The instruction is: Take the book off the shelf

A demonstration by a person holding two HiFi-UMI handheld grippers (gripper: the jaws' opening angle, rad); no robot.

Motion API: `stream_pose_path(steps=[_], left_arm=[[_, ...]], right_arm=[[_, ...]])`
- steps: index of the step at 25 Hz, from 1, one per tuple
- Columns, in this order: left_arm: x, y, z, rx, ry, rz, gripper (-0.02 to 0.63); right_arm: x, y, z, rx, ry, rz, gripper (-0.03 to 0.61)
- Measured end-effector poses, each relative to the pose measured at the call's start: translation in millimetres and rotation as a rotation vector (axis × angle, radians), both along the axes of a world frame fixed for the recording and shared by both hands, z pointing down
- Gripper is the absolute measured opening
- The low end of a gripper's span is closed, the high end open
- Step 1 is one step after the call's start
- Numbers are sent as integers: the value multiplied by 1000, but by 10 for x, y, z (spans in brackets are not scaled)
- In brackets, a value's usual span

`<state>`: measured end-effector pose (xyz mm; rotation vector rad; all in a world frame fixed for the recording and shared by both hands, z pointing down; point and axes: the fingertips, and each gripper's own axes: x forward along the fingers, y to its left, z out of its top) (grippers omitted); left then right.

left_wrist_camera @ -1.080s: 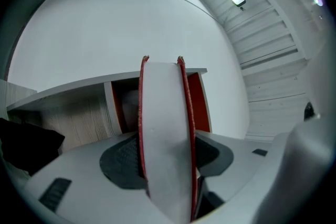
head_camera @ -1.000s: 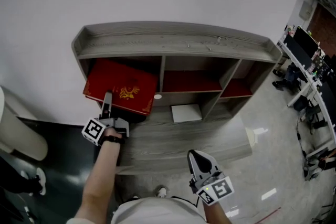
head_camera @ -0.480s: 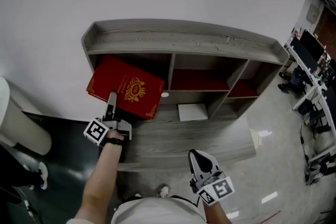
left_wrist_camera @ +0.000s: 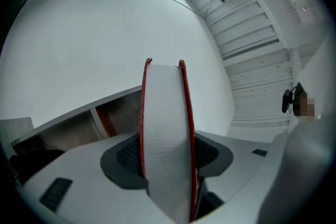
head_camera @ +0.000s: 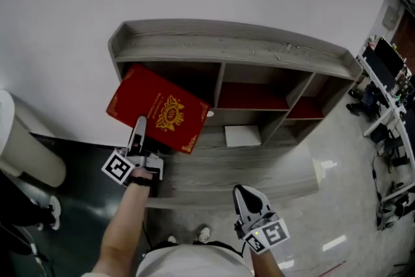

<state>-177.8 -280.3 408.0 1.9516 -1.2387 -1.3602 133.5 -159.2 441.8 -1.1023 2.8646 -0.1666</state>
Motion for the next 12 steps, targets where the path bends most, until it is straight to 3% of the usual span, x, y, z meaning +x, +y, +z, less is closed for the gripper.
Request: stream_pose_path(steps=[8,12], left_arm=[[-46,348,-4,-5,-90,-11,236],[-125,529,151,-52,-169,-21,236]], right_arm=[[-46,19,-66,16,15,13,23],[-22,10,-91,30,23,31,23]])
